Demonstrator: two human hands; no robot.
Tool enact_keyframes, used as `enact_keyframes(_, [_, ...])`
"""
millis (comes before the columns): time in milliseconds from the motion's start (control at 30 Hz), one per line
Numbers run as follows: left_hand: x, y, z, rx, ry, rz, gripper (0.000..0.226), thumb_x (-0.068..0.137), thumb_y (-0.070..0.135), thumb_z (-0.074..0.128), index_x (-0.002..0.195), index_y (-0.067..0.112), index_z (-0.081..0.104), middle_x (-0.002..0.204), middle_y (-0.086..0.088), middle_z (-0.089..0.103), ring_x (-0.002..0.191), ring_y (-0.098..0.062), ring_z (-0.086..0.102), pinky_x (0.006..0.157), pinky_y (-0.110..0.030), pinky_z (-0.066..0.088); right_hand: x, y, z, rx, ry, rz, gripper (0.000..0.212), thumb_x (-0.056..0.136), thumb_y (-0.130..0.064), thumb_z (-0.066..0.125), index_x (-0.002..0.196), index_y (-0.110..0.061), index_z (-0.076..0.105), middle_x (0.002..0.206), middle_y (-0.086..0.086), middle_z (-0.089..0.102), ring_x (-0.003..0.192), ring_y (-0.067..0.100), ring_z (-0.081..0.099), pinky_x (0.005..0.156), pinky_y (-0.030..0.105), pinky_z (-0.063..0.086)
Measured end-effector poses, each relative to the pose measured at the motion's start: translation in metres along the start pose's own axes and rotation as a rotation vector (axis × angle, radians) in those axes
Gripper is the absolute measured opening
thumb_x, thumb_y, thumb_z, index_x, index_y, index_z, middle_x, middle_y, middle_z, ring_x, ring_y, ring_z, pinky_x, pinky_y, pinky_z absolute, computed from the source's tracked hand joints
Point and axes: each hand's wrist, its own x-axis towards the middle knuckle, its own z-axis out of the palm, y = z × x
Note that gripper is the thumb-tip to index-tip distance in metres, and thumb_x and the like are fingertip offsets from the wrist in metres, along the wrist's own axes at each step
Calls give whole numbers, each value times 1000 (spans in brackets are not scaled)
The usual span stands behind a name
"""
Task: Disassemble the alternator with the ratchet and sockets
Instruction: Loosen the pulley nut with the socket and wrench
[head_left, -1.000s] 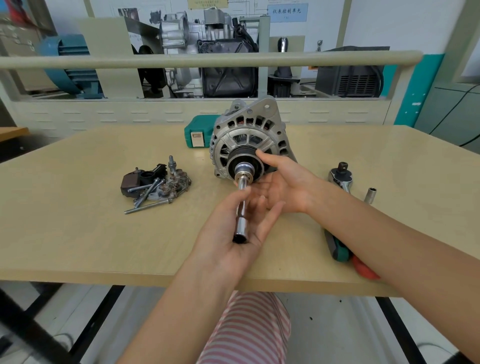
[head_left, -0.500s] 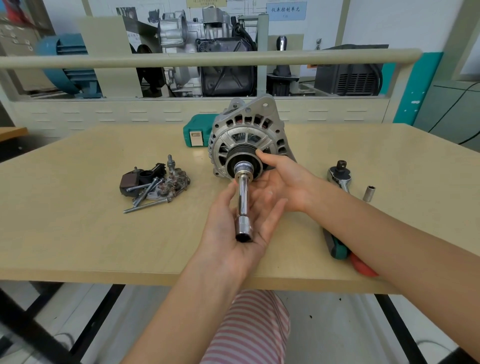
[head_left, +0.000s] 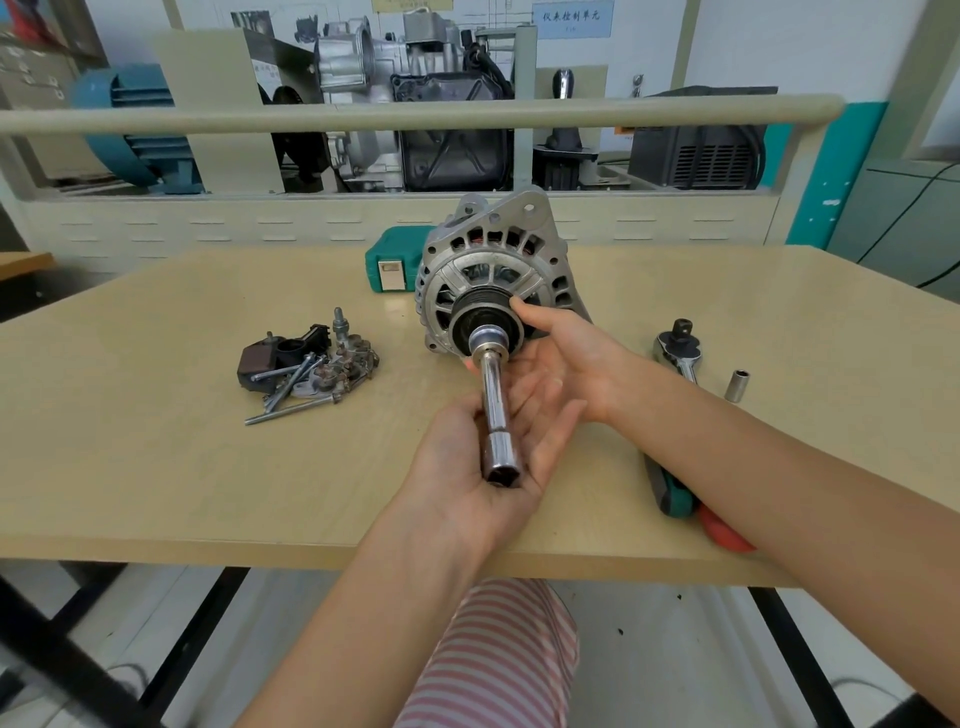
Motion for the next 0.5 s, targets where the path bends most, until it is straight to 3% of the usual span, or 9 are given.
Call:
enact_keyframes(100, [2, -1, -1, 60, 29, 71, 27, 90, 25, 60, 89, -2, 62, 70, -12, 62, 60, -17, 64, 38, -28, 52, 1, 0, -1, 37, -4, -23, 44, 92, -41, 50, 98, 2, 60, 78, 15, 68, 68, 23, 67, 70, 28, 55])
enact_keyframes(167, [4, -1, -4, 102, 36, 117, 13, 86, 12, 64, 83, 0, 61, 67, -10, 57, 61, -13, 59, 38, -24, 51, 2, 0, -1, 5, -2, -33, 44, 92, -42, 49, 99, 0, 60, 83, 15, 68, 78, 22, 64, 86, 30, 47])
enact_keyframes(267, [4, 1, -7, 129, 58, 155, 7, 84, -3, 60, 77, -2, 59, 61, -10, 59, 54, -12, 60, 38, -23, 51, 2, 0, -1, -3, 3, -33, 45, 92, -42, 50, 101, 1, 60, 85, 16, 68, 81, 23, 64, 78, 31, 49])
enact_keyframes(367, [3, 5, -10, 130, 51, 156, 4, 86, -1, 59, 87, -4, 61, 63, -11, 65, 50, -13, 64, 39, -26, 52, 1, 0, -1, -3, 7, -22, 45, 91, -42, 51, 101, 1, 61, 86, 16, 69, 82, 24, 65, 70, 31, 49])
enact_keyframes(500, [1, 11, -13, 118, 8, 118, 20, 90, 10, 57, 102, -6, 61, 70, -16, 69, 50, -15, 67, 38, -28, 52, 3, 0, -2, 30, -16, -13, 46, 90, -41, 53, 105, 2, 61, 88, 16, 69, 95, 27, 64, 86, 34, 50])
